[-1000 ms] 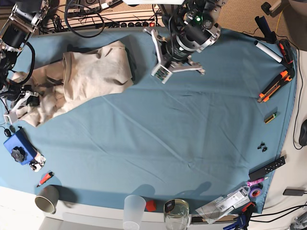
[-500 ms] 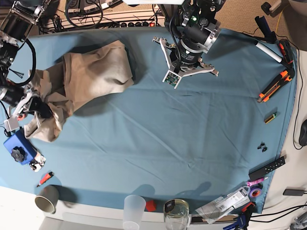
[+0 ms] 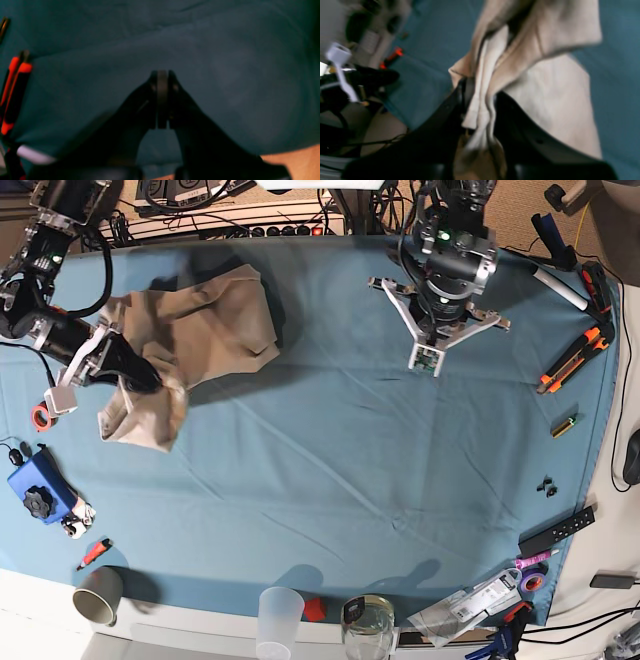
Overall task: Fold the T-shirt properly
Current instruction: 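Grasp the shirt bundle with the right gripper and lift it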
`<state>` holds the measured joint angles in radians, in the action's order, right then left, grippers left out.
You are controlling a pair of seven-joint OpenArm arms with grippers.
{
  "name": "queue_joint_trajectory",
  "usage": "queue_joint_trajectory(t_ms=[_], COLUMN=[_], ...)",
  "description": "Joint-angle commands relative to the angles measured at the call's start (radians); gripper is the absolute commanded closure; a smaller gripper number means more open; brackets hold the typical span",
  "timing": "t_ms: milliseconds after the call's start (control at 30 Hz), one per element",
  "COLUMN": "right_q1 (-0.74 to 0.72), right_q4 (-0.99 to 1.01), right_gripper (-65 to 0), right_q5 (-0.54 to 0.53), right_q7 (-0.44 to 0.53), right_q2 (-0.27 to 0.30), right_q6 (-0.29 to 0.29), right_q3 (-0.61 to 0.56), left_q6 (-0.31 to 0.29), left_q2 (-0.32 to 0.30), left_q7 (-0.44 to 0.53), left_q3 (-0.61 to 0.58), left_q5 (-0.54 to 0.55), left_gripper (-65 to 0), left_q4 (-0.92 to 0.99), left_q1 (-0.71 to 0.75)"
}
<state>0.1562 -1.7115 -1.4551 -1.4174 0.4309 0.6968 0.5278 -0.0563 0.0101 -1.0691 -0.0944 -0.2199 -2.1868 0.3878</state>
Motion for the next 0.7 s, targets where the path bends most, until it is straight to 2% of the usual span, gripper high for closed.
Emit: queue_joint_trajectory(t_ms=[0,133,400,567,600,667], right_q1=[-0.002,0.032,0.026,0.007,0.007,0.007], right_q4=[-0.022,-0.026,-0.026,-0.026,-0.026,-0.026], right_gripper=[0.0,0.0,0.0,0.0,-1.6,-9.1], right_q5=[-0.028,-0.028,-0.026,0.013,0.012,0.011], right_q7=[0.021,0.021,0.021,0.021,0.021,0.021], right_q2=[0.021,0.021,0.017,0.010,0.010,0.010], right_q6=[0.001,0.001,0.001,0.001,0.001,0.001], right_q3=[0.001,-0.061,-0.261,-0.283,-0.283,-0.283], left_q6=[0.003,0.003,0.004,0.004,0.004,0.004], left_q2=[0.003,0.003,0.003,0.004,0.004,0.004], left_q7=[0.015,0.023,0.035,0.038,0.038,0.038], left_q3=[0.011,0.050,0.053,0.053,0.053,0.053], left_q5=[0.006,0.027,0.027,0.027,0.027,0.027], left_gripper=[0.0,0.0,0.0,0.0,0.0,0.0], left_q4=[-0.020,-0.020,-0.020,-0.020,-0.020,-0.020], left_q1=[0.000,0.000,0.000,0.000,0.000,0.000])
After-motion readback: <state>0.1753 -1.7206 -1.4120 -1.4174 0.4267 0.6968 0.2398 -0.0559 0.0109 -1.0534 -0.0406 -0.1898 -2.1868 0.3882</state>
